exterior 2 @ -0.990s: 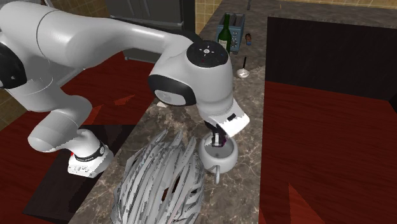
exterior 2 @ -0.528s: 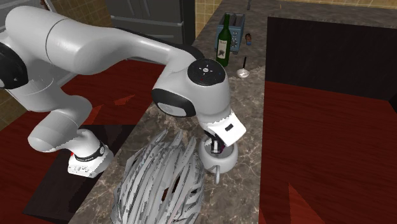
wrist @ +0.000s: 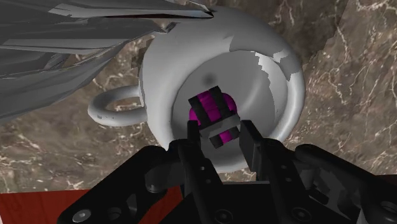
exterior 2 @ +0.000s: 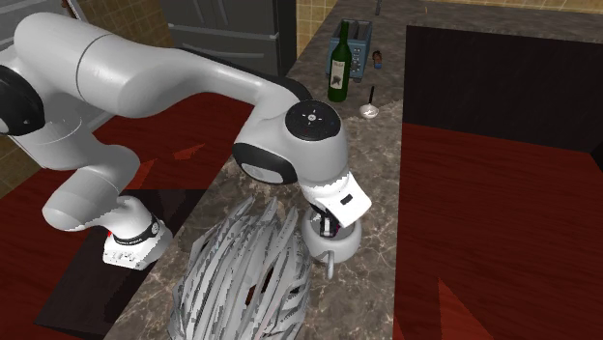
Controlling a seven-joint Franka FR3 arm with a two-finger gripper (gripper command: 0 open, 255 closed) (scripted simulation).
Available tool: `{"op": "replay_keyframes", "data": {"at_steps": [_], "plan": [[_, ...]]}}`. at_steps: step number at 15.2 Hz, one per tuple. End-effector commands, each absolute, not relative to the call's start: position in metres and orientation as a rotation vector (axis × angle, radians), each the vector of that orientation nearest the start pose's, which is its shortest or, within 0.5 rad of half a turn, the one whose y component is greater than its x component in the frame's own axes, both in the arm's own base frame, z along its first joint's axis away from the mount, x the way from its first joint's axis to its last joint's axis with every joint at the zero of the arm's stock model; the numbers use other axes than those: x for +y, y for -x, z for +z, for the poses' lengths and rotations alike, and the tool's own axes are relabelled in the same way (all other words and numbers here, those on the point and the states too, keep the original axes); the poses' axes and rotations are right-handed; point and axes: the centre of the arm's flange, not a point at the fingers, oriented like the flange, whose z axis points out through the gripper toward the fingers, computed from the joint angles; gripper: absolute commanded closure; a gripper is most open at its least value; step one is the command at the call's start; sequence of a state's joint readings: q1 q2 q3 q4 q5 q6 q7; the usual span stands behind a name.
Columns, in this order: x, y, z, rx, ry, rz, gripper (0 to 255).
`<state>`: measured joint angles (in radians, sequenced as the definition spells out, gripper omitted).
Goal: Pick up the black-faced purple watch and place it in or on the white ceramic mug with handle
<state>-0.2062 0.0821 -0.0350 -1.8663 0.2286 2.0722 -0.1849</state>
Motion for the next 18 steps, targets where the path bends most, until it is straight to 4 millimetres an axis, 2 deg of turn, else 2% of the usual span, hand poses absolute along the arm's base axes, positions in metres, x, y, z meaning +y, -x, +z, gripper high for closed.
{"op": "replay_keyframes", "data": {"at_steps": [1, 2, 3, 8, 12, 18], "plan": [[-0.131, -0.582, 0.482, 0.227, 2.950, -0.243, 255], [-0.131, -0.582, 0.482, 0.227, 2.950, -0.243, 255], [-0.131, -0.582, 0.482, 0.227, 2.950, -0.243, 0], [-0.131, -0.582, 0.482, 0.227, 2.950, -0.243, 0], [-0.139, -0.573, 0.531, 0.227, 2.950, -0.243, 0], [-0.139, -0.573, 0.531, 0.227, 2.950, -0.243, 0]]}}
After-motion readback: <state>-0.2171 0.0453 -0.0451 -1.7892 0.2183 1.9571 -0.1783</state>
